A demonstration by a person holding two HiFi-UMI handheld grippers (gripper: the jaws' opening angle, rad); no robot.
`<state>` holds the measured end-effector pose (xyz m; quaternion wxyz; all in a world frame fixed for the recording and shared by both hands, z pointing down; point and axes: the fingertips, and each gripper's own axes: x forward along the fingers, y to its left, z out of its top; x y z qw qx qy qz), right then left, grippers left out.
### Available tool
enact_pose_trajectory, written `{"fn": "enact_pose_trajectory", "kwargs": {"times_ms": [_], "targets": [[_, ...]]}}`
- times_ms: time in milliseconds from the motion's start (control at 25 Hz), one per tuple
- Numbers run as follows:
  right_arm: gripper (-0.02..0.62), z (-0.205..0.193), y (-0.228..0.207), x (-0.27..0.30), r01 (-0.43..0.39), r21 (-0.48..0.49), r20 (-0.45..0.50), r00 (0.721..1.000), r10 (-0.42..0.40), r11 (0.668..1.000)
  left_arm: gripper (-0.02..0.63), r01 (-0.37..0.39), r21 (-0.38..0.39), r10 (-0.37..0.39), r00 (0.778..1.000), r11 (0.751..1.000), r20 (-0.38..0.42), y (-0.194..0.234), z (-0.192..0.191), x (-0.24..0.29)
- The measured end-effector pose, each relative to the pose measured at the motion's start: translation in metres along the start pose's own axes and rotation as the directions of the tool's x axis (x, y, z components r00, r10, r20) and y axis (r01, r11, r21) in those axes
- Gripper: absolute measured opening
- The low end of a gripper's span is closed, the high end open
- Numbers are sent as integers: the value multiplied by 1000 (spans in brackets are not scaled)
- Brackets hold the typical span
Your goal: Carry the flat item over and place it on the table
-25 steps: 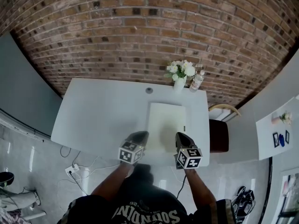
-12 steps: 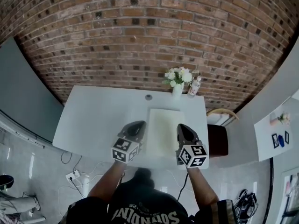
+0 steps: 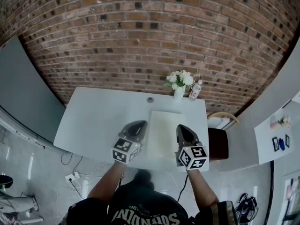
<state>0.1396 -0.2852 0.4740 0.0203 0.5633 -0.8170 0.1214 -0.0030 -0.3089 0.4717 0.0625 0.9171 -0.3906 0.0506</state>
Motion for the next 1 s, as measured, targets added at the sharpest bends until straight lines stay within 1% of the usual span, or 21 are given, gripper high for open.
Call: {"fn": "enact_pose_trajectory", "kwargs": {"times_ms": [520,1000], "targets": [[-2,-9,-1,-16,9,-35,-3,1000,-9,999,9,22,-27,-23,1000,999,-20,-13,-12,1],[-2,-12,2,-20,-5,-17,-10,1000,4,1000,9,43,-28,-44,998,999,-34,-22,-16,4]]}}
